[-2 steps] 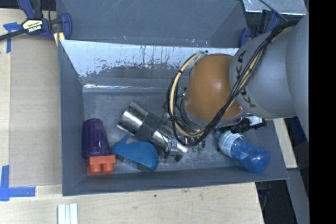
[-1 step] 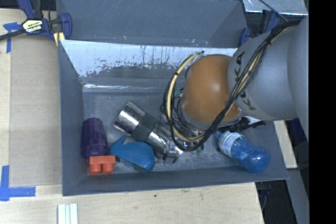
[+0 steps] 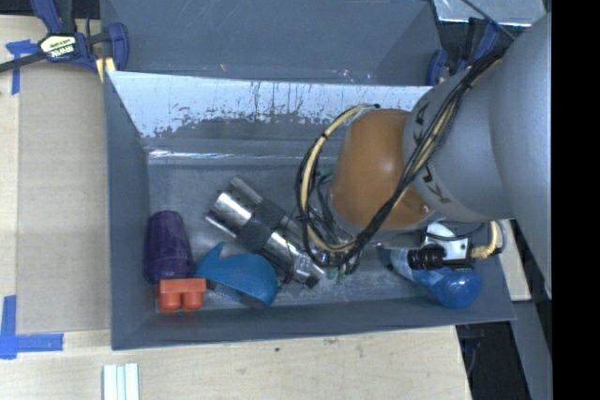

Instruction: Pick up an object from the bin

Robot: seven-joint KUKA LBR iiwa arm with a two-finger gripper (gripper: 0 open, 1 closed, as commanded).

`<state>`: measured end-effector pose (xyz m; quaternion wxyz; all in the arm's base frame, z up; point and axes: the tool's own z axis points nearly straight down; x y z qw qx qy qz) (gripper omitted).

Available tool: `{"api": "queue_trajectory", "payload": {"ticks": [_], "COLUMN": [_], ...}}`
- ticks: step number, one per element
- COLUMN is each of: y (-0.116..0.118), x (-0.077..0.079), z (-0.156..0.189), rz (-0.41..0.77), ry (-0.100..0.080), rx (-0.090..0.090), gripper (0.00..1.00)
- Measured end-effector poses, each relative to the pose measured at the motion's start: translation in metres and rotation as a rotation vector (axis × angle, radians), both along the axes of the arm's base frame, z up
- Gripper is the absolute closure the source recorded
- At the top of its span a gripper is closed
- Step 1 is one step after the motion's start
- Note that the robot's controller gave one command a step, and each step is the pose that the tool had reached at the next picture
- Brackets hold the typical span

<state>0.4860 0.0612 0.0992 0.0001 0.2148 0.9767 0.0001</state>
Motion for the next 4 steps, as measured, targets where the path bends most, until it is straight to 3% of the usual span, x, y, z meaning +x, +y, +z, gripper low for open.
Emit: {"api": "queue_trajectory", "payload": {"ticks": [1, 2, 4], "y": [0.007, 0.009, 0.009], "x": [0.018, 0.008, 0.008], "z": [-0.027, -0.026, -0.026], "rz": [0.204, -0.067, -0.067], "ry": [-0.017, -0.006, -0.007], "rx": [-0.009, 0.002, 0.003], "gripper": [0.0, 1.0, 1.0]}}
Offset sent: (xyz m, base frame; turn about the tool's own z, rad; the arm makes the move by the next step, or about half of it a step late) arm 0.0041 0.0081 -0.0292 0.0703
